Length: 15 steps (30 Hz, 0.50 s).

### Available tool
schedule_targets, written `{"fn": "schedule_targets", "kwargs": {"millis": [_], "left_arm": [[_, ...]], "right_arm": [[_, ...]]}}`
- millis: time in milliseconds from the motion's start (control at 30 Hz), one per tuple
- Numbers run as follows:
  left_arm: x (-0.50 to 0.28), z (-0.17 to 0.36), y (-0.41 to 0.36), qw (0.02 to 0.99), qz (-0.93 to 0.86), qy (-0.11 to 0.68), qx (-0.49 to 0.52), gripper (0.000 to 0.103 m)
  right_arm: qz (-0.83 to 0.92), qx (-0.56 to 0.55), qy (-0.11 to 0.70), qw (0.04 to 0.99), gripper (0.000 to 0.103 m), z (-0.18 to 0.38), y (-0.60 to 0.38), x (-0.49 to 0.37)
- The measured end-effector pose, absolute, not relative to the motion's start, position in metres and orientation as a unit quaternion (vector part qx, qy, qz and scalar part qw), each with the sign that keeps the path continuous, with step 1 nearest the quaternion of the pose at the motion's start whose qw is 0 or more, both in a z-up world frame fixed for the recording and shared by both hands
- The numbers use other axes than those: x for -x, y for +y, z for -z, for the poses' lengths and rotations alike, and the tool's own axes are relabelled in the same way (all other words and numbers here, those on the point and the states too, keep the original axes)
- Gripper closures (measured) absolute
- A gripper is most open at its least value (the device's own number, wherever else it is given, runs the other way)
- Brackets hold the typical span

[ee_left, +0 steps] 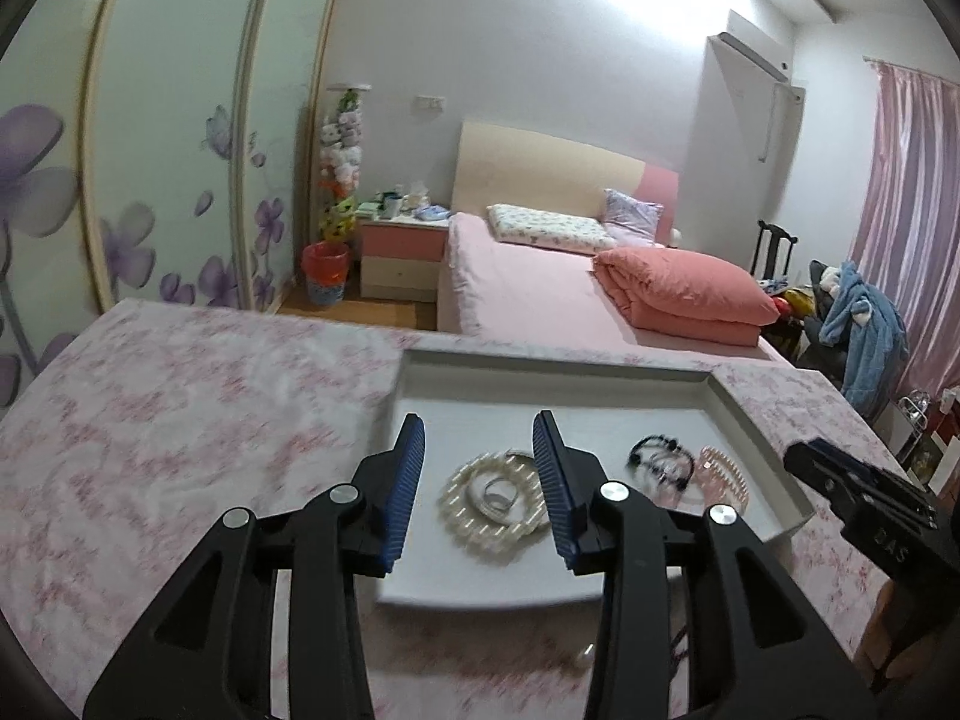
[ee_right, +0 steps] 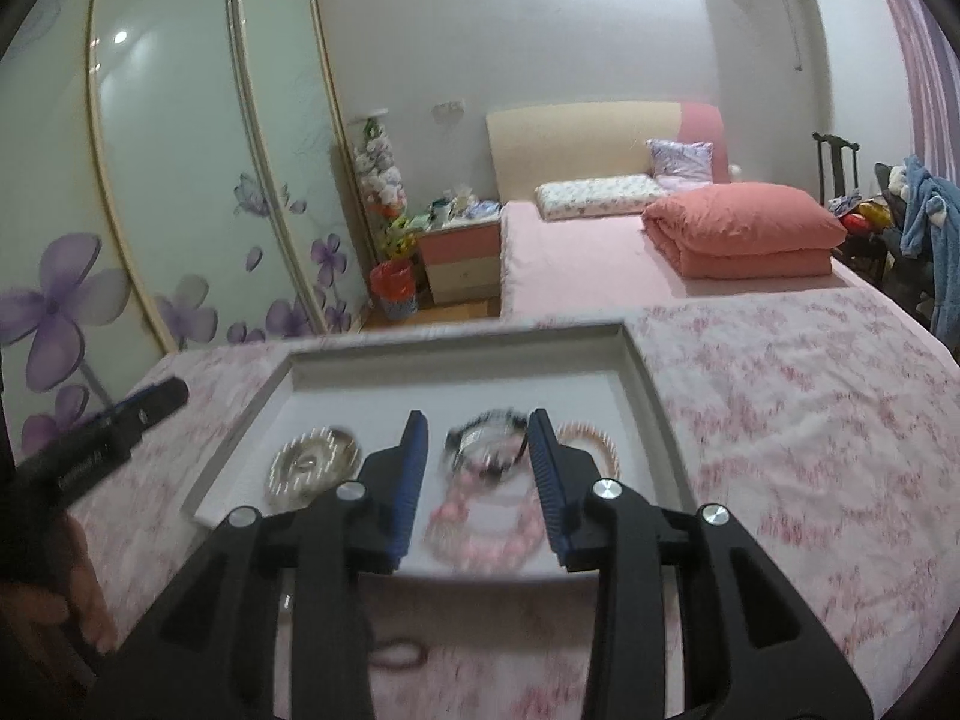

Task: Organize jewelry
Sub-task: 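Lower the ring and necklace into the tray and open both grippers, then grasp the dark red bead necklace with the right gripper while the left gripper moves toward the pearl earring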

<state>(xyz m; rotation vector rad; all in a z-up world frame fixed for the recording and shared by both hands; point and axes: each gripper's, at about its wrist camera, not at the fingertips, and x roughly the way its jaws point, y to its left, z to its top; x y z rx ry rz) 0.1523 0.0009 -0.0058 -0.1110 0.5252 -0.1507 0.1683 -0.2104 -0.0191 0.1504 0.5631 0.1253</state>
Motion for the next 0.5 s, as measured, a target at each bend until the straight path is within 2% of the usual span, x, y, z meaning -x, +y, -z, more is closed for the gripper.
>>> {"fn": "schedule_targets", "kwargs": {"millis": [300, 400, 500], "left_arm": [[-0.126, 0.028, 0.036, 0.952, 0.032, 0.299, 0.061, 0.064], [-0.121, 0.03, 0.047, 0.951, 0.022, 0.302, 0.069, 0.064], [-0.115, 0.028, 0.055, 0.952, 0.017, 0.298, 0.075, 0.064]], "right_arm": [[-0.138, -0.045, 0.357, 0.923, 0.067, 0.049, -0.174, -0.142], [-0.151, -0.025, 0.378, 0.913, 0.055, 0.059, -0.158, -0.14], [-0.161, -0.005, 0.389, 0.907, 0.051, 0.066, -0.144, -0.14]]}}
